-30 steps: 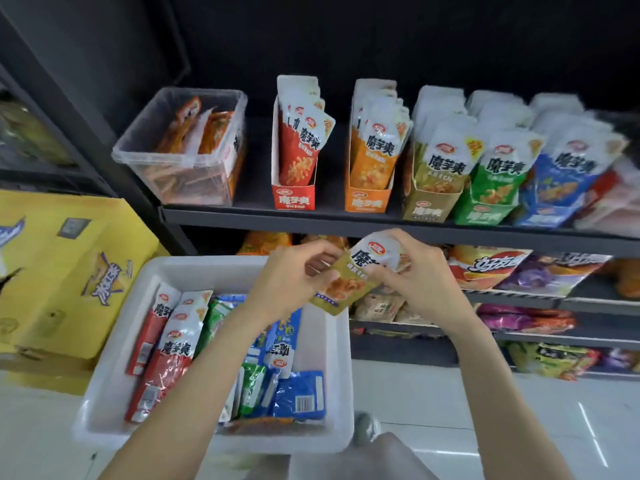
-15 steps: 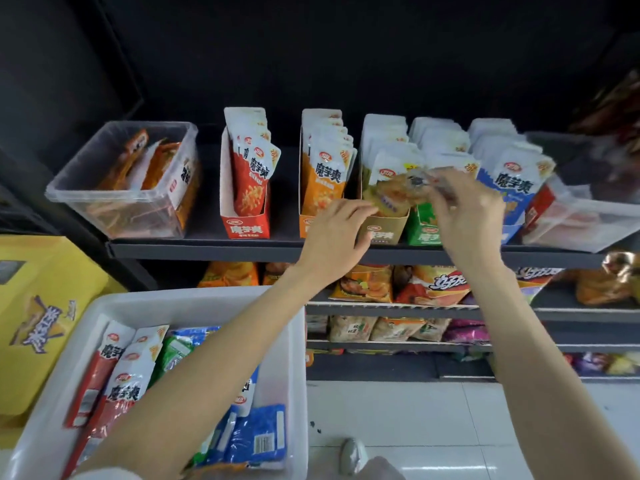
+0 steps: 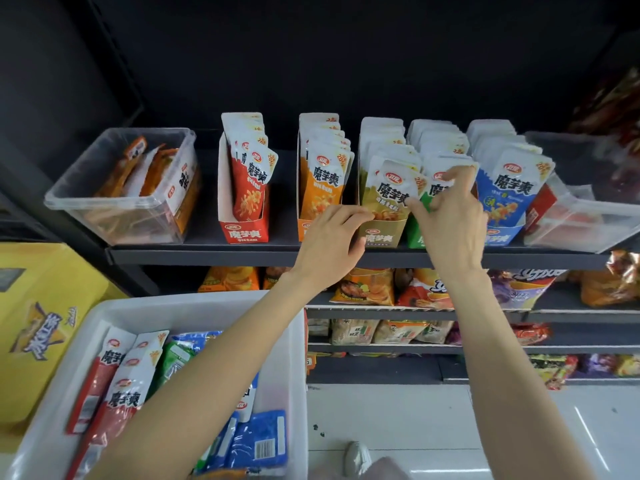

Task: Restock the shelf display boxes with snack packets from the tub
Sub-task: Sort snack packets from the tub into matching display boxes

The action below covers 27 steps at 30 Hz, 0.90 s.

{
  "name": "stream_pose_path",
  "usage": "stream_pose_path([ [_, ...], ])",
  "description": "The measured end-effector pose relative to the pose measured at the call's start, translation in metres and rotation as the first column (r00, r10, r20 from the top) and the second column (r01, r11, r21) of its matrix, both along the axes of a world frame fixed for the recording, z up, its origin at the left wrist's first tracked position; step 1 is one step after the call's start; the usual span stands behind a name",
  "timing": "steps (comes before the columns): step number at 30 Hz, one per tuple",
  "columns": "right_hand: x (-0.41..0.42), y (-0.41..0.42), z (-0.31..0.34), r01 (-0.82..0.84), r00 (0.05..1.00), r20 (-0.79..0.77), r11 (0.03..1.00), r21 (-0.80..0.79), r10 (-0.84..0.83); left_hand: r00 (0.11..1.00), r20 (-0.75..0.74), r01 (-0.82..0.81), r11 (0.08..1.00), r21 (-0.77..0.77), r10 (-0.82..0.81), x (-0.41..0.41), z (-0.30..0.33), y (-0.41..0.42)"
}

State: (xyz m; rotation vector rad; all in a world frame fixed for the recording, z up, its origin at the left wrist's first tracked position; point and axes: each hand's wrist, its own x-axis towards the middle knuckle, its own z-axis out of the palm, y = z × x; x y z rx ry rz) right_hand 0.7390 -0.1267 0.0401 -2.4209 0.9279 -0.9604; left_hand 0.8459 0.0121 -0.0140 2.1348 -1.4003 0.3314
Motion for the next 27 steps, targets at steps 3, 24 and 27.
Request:
stream_pose_path([
  [3,-0.028,0.032,-0.009,-0.102,0.975,0.200,0.995,0.011,0.097,0.993,-0.113,-0.050,0.986,-0.157,0.033,-0.009,0.005,0.026],
  [24,0.031,0.279,-0.158,-0.739,0.164,-0.427,0.397,0.544,0.889,0.898,-0.297,0.043,0.605,0.795,0.326,-0.027,-0.105,0.324],
  [27,0.033,0.290,-0.167,-0.709,0.098,-0.460,0.386,0.590,0.882,0.897,-0.306,0.085,0.556,0.827,0.319,-0.019,-0.107,0.314],
])
